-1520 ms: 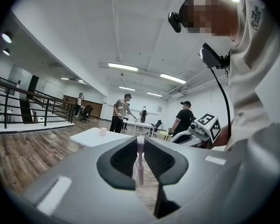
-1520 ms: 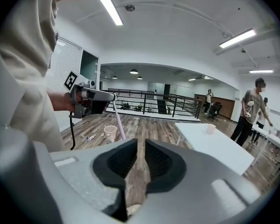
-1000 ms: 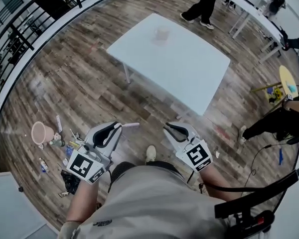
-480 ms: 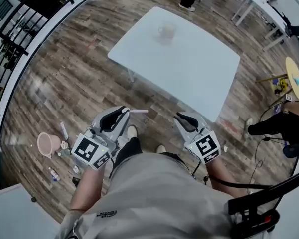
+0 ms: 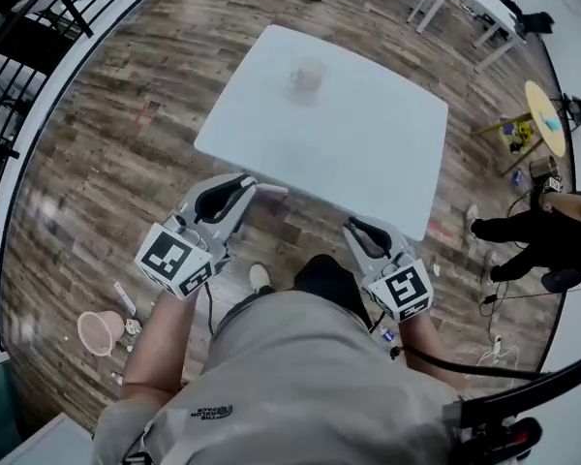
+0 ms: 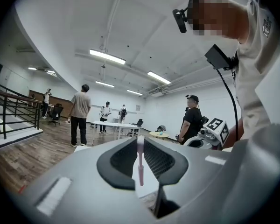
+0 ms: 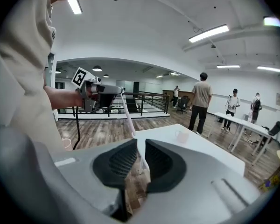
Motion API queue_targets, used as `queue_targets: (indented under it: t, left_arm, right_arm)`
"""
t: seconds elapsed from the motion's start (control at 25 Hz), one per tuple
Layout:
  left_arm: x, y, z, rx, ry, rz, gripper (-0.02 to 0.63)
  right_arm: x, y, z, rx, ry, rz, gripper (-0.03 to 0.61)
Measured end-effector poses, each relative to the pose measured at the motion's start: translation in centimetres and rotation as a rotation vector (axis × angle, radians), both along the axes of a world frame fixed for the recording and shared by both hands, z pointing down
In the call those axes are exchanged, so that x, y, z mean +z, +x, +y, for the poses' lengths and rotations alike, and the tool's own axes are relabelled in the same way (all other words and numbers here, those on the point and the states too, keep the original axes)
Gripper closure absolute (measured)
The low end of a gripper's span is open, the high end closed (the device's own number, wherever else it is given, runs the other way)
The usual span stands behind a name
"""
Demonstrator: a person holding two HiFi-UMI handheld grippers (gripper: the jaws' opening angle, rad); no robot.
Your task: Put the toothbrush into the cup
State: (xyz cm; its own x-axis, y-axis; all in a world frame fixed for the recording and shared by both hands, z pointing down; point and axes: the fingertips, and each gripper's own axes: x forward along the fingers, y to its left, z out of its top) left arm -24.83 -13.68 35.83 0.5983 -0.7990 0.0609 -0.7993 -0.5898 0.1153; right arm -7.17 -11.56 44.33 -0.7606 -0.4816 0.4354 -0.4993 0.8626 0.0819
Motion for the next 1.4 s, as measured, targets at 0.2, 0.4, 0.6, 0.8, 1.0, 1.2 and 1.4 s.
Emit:
queue_targets:
  t: [0.2, 0.4, 0.6, 0.8, 1.0, 1.2, 1.4]
  left_arm:
    - [0.7, -0.8, -5.6, 0.018, 0.004, 0.03, 0.565]
    - [1.4, -0.5, -12.4, 0.026, -0.014, 0.015, 0.565]
    - [1.5, -0.4, -20.3, 0.024, -0.045, 0.002, 0.565]
    - [2.0, 0.3, -28.2, 0.019, -0.076, -0.004, 0.565]
    - [3.4, 1.0, -34.7, 0.007, -0.104, -0.016, 0.565]
    - [6.8, 1.3, -39.7, -0.008, -0.157, -0.032, 0.565]
    - [11.5, 0.2, -43.4, -0.042, -0.253, 0.004, 0.565]
  right_arm:
    - [0.7, 0.5, -2.4, 0.042, -0.003, 0.022, 0.535]
    - [1.7, 0.7, -7.3, 0.061, -0.029, 0.003, 0.535]
    - [1.7, 0.5, -13.8, 0.043, -0.028, -0.017, 0.535]
    - [2.2, 2.1, -18.7, 0.055, -0.064, -0.021, 0.536]
    - [3.8, 4.5, -21.8, 0.074, -0.106, -0.011, 0.535]
    - [5.3, 6.6, -24.1, 0.105, -0.151, -0.013, 0.535]
    - [7.2, 7.6, -25.2, 0.101, -0.182, 0.013, 0.536]
